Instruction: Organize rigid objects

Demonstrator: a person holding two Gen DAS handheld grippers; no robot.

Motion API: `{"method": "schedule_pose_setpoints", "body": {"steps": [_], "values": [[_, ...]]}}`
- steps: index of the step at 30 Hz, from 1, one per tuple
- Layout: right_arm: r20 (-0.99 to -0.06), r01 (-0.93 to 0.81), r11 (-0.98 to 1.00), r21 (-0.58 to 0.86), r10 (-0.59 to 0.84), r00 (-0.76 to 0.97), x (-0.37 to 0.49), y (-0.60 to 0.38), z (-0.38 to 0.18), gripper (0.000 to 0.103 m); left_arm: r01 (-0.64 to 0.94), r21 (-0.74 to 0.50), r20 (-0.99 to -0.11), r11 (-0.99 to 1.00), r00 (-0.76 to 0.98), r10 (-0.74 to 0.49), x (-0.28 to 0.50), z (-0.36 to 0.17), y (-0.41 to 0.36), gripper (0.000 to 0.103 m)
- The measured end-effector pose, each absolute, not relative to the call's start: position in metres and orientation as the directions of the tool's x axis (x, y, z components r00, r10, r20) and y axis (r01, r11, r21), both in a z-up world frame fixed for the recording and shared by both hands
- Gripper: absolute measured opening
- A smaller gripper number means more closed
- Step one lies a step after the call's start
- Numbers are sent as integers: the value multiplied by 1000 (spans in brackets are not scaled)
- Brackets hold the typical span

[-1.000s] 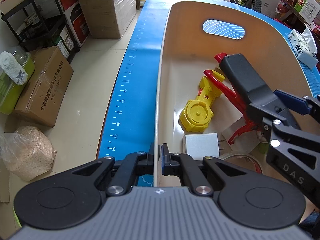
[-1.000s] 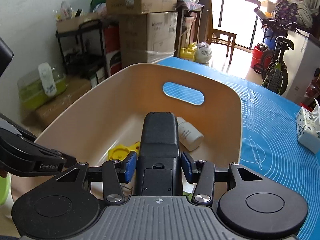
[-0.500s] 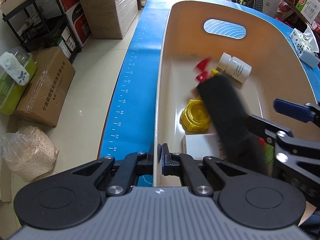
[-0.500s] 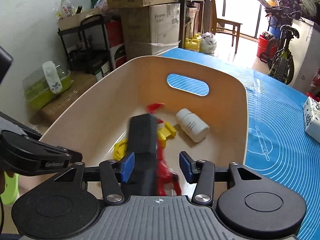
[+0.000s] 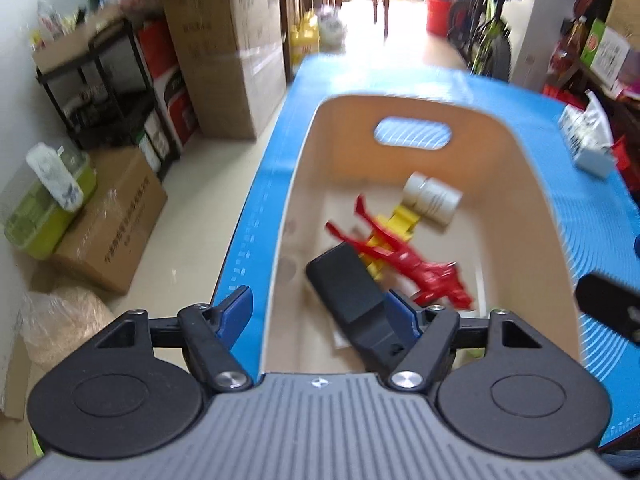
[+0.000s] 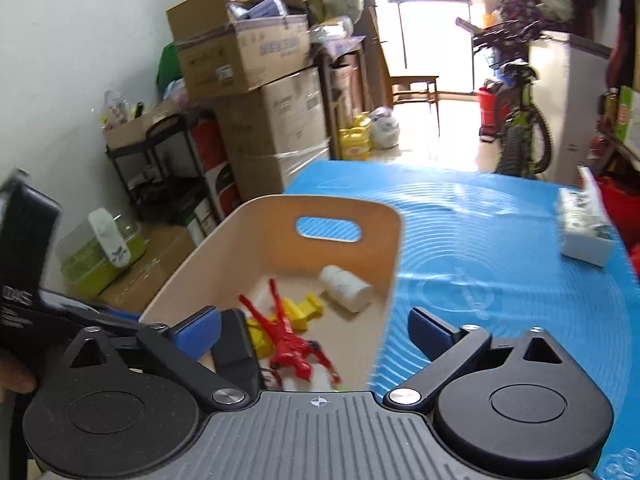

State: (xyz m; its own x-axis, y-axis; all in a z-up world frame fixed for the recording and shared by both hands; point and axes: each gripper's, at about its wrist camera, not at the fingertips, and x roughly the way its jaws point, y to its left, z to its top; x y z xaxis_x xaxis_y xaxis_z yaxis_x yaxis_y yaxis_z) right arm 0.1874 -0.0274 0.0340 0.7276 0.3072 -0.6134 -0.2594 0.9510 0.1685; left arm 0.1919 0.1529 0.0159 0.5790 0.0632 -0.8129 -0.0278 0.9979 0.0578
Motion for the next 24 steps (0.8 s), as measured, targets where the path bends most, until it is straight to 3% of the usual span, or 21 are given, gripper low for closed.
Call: {"method": "schedule_pose_setpoints", "body": {"steps": [10,24], "values": [[-609,-200,971,133,239,756,135,-73,55,100,-29,26,-763,999,646,39,138,58,120,74],[-599,-144,983,113,184,779,64,-124,61,100,21,66,-719,998,694,33,68,72,69,74]]}}
